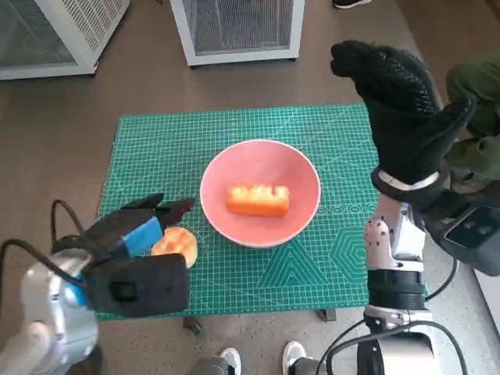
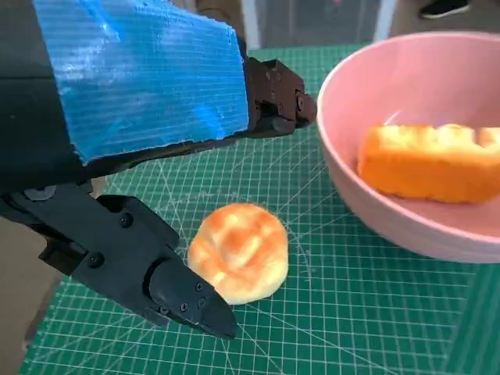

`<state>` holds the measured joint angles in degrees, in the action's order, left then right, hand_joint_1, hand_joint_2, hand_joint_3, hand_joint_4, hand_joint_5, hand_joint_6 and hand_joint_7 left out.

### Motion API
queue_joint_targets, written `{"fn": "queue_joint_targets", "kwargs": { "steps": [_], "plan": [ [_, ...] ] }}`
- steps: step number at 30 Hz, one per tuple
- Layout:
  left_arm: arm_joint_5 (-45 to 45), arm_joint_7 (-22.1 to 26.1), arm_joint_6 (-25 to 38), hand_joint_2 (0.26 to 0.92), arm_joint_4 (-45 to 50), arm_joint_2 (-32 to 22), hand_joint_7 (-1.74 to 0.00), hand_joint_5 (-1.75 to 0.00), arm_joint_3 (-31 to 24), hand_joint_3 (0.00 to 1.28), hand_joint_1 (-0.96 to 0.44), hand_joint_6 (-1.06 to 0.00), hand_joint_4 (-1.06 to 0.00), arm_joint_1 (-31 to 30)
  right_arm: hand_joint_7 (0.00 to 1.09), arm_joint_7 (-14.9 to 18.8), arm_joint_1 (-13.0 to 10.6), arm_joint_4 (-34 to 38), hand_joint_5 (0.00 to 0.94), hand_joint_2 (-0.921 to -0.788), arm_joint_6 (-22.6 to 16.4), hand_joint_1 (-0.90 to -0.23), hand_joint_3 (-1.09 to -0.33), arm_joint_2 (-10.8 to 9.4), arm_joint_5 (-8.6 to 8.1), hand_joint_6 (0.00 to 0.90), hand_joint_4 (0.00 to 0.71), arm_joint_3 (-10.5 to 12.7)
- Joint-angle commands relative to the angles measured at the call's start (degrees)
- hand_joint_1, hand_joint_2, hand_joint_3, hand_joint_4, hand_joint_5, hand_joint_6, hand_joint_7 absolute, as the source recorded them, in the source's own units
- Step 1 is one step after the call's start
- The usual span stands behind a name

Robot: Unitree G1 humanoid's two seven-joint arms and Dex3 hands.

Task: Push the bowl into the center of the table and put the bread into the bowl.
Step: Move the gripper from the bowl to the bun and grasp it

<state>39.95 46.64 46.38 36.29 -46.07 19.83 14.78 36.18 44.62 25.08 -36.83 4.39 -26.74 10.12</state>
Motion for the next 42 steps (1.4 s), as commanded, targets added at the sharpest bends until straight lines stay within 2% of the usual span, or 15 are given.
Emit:
{"fn": "queue_joint_targets", "kwargs": {
  "steps": [1, 9, 21, 28, 31, 33, 34, 36, 39, 42],
  "plan": [
    [2.6, -1.3, 0.0, 0.682, -3.4, 2.0, -0.03, -0.02, 2.0, 0.00, -0.32, -0.26, -0.15, 0.1, 0.40, 0.3, -0.3, -0.1, 0.000, -0.921, 0.8, -0.658, -0.698, 0.3, 0.00, 0.211, 0.289, 0.1],
    [4.7, -1.4, -0.3, 0.686, -8.7, 4.1, -0.04, -0.02, 3.4, 0.00, -0.30, -0.30, -0.19, 1.0, 0.40, 0.3, -0.6, -0.7, 0.000, -0.921, 1.1, -0.658, -0.696, 0.3, -0.09, 0.214, 0.289, 0.1],
    [6.1, -0.5, -1.8, 0.720, -15.7, 5.9, -0.08, -0.16, 5.7, 0.01, -0.16, -0.41, -0.55, 2.6, 0.39, -0.2, -0.7, -1.0, 0.001, -0.921, 1.1, -0.656, -0.692, 0.5, 0.30, 0.218, 0.290, 0.4],
    [5.9, -1.7, -4.1, 0.740, -18.8, 6.5, -0.17, -0.19, 5.1, 0.02, -0.09, -0.56, -0.62, 2.6, 0.39, -0.2, -0.6, -1.0, 0.000, -0.921, 0.8, -0.655, -0.691, 0.5, 0.56, 0.218, 0.290, 0.6],
    [5.9, -2.4, -5.0, 0.752, -20.1, 6.6, -0.46, -0.19, 4.9, 0.01, -0.06, -0.54, -0.64, 2.5, 0.39, -0.3, -0.5, -1.1, 0.000, -0.921, 0.8, -0.655, -0.692, 0.4, 0.66, 0.219, 0.290, 0.6],
    [5.9, -3.1, -5.5, 0.761, -20.9, 6.7, -0.74, -0.21, 4.8, 0.01, -0.05, -0.52, -0.66, 2.3, 0.39, -0.4, -0.6, -1.3, 0.000, -0.921, 0.8, -0.655, -0.692, 0.4, 0.73, 0.219, 0.290, 0.5],
    [5.8, -3.4, -5.7, 0.763, -21.4, 6.9, -0.79, -0.21, 4.7, 0.01, -0.04, -0.51, -0.66, 2.2, 0.39, -0.4, -0.6, -1.3, 0.000, -0.921, 0.8, -0.655, -0.692, 0.3, 0.76, 0.219, 0.290, 0.5],
    [5.7, -3.9, -6.0, 0.856, -22.3, 7.1, -1.03, -0.25, 4.7, 0.03, -0.24, -0.63, -0.67, 2.1, 0.39, -0.4, -0.7, -1.4, 0.000, -0.921, 0.7, -0.655, -0.692, 0.3, 0.81, 0.220, 0.290, 0.5],
    [5.5, -4.7, -6.5, 0.891, -23.8, 7.6, -1.11, -0.28, 4.6, 0.02, -0.34, -0.72, -0.66, 2.1, 0.39, -0.4, -0.7, -1.4, 0.000, -0.921, 0.6, -0.655, -0.692, 0.4, 0.78, 0.220, 0.290, 0.5],
    [5.3, -5.3, -6.8, 0.900, -25.2, 8.0, -1.13, -0.29, 4.5, 0.02, -0.37, -0.76, -0.66, 2.1, 0.39, -0.3, -0.7, -1.6, 0.000, -0.921, 0.6, -0.654, -0.692, 0.4, 0.74, 0.221, 0.290, 0.5]
  ]
}}
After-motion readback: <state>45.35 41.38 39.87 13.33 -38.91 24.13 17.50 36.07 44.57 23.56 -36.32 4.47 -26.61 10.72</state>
